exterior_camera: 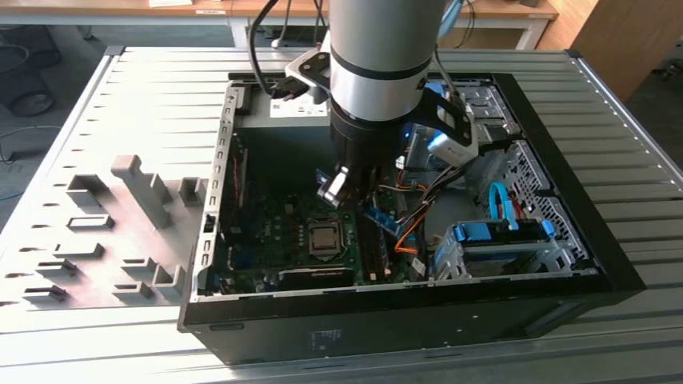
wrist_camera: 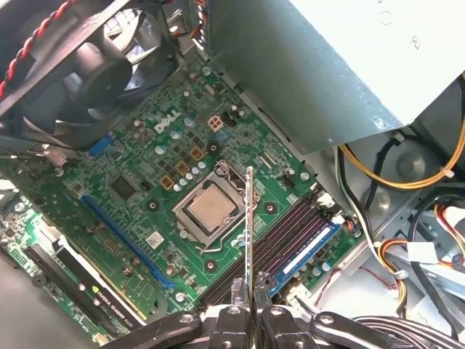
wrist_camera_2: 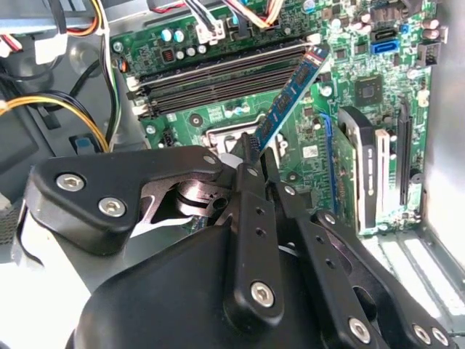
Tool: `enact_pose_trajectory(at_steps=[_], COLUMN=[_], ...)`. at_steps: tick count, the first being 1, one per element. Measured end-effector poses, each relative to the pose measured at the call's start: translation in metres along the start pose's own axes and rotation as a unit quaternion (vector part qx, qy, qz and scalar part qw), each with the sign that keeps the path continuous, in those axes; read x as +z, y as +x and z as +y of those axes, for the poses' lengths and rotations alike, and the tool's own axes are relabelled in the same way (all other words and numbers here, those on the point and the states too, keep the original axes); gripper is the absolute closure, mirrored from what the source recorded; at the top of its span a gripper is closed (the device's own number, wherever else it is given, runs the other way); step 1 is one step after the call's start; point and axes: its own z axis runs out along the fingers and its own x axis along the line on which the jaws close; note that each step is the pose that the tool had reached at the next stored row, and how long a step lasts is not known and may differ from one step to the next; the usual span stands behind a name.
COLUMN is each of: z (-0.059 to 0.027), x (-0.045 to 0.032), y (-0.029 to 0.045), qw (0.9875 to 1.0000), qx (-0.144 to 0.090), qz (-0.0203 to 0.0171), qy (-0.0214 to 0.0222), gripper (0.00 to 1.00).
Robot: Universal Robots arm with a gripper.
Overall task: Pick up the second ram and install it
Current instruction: 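Insert the second ram into the second slot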
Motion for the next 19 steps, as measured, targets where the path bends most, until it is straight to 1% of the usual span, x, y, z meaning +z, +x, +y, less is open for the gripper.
enact_pose_trajectory(at_steps=[9,19], z=[0.0,0.0], x=[0.0001,0.0003], y=[0.0,0.0], qw=[0.9997,0.999], qx=[0.023,0.045], qz=[-0.0004,-0.0008], qy=[0.0016,0.0031], gripper=[0.86,0.86])
